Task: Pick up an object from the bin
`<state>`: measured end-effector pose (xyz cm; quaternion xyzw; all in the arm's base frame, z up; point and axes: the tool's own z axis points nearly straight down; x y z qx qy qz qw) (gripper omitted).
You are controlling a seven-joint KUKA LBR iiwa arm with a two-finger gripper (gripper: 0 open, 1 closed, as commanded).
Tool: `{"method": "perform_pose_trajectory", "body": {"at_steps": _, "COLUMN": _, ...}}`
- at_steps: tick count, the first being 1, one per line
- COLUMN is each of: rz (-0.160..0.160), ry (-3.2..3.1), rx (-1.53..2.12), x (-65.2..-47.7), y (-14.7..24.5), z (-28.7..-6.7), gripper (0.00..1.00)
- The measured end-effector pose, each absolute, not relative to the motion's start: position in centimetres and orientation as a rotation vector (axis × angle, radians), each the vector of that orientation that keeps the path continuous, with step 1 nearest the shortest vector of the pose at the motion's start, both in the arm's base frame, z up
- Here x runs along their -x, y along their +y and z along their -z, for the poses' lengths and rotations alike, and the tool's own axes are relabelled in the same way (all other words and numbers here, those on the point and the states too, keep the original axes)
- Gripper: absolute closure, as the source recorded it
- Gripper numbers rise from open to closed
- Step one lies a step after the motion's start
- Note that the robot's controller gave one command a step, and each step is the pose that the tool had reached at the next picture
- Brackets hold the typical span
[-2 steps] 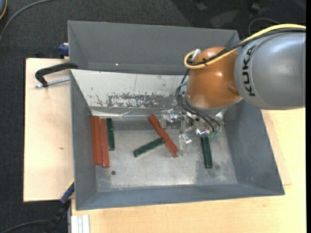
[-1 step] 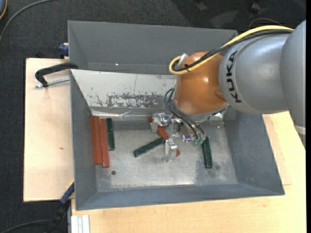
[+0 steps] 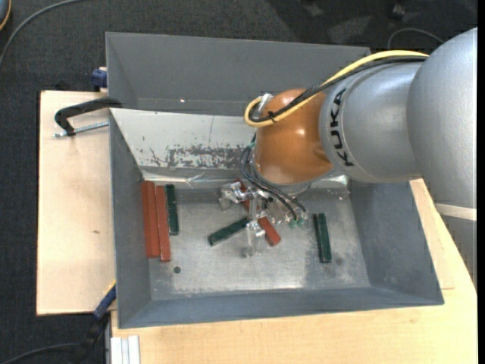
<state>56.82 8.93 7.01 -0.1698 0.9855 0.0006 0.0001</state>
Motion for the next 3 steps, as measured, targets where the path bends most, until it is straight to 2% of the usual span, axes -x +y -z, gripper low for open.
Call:
{"method": "perform_pose_trajectory", "body": {"at_steps": 1, "rz": -0.003, "ry": 3.093, "rx": 0.532, "x": -56.9, "y": 9.0, "z": -7.1, "gripper": 0.00}}
{"method": "perform_pose_trajectory", "body": {"at_steps": 2, "rz": -0.003, "ry": 3.094, "rx": 0.531, "x": -56.9, "y": 9.0, "z": -7.1, "gripper": 1.00}}
{"method": "perform_pose_trajectory", "body": {"at_steps": 3, "rz": -0.001, "ry": 3.081, "rx": 0.528, "x": -57.2, "y": 9.2, "z": -17.6, "gripper": 1.00}}
